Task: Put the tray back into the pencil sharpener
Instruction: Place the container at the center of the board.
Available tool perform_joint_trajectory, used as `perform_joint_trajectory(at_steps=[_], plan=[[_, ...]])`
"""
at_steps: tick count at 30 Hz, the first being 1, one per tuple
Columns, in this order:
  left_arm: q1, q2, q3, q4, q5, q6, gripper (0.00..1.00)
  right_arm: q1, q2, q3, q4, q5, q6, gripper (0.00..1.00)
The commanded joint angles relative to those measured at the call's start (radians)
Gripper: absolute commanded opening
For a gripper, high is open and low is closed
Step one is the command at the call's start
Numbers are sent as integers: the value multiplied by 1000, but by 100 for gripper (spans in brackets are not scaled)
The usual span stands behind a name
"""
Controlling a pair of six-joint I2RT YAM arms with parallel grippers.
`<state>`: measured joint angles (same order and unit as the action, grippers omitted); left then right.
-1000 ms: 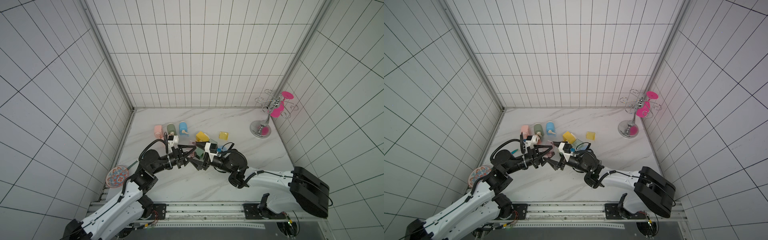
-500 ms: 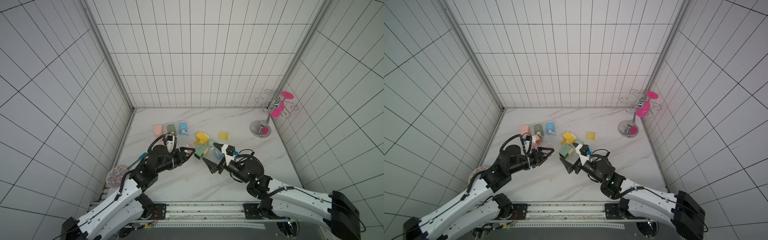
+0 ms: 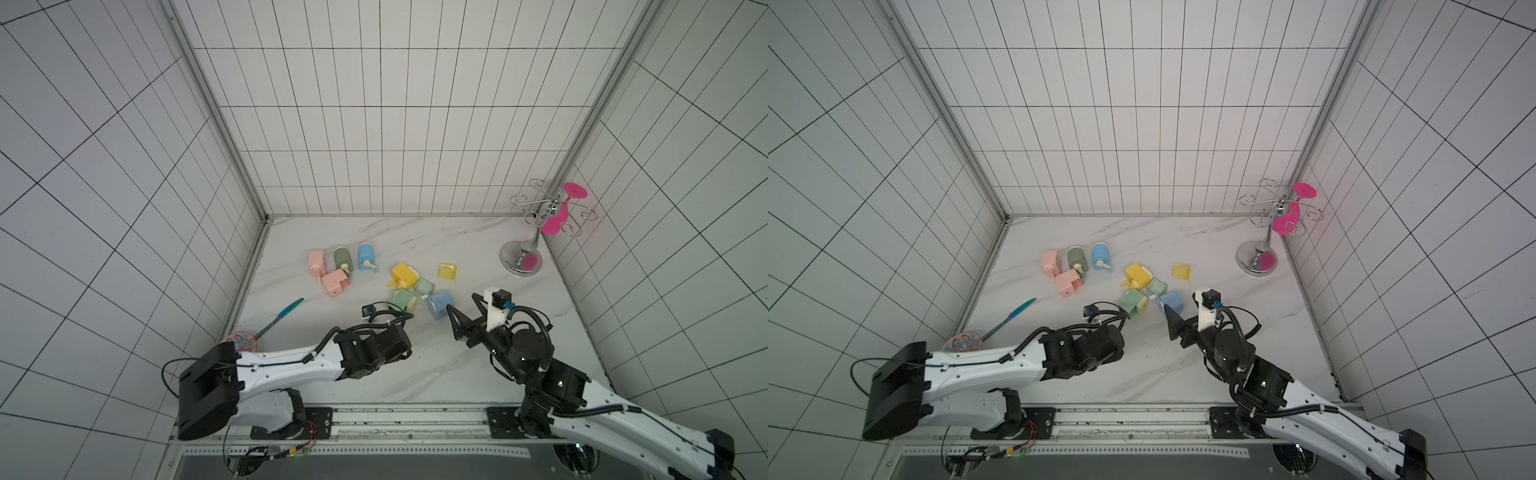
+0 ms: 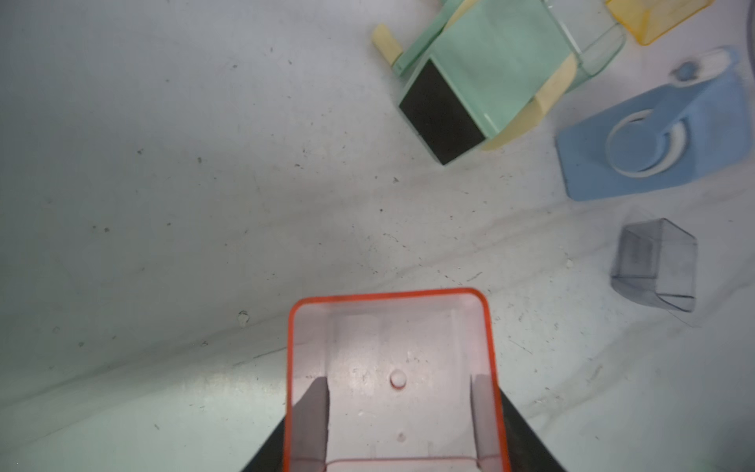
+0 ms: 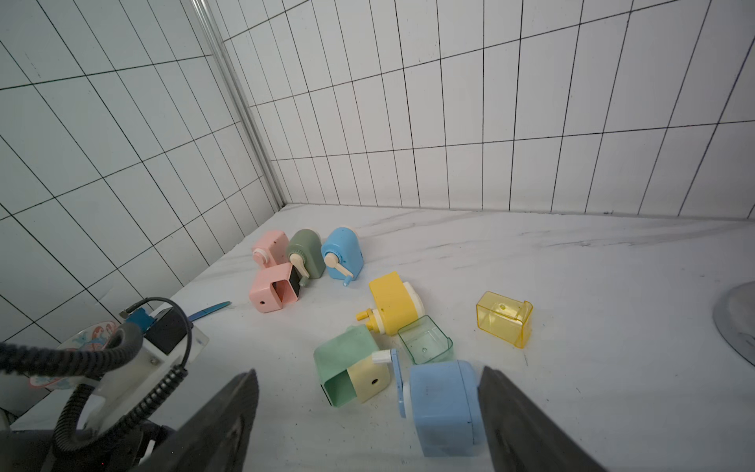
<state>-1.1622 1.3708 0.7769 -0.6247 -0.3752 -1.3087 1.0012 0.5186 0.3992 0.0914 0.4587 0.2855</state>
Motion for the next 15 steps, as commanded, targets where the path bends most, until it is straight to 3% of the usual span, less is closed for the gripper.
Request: perform_joint_trajectory(at_steps=[1, 6, 15], plan=[[-14, 87, 52, -72, -84, -136, 37, -7, -23, 13, -53, 34, 20, 87], [-15, 205, 105, -66, -84, -157, 39, -8, -58, 16, -77, 31, 12, 87], [-16, 350, 159, -78, -50, -178, 60, -8, -127, 1, -111, 46, 1, 87]])
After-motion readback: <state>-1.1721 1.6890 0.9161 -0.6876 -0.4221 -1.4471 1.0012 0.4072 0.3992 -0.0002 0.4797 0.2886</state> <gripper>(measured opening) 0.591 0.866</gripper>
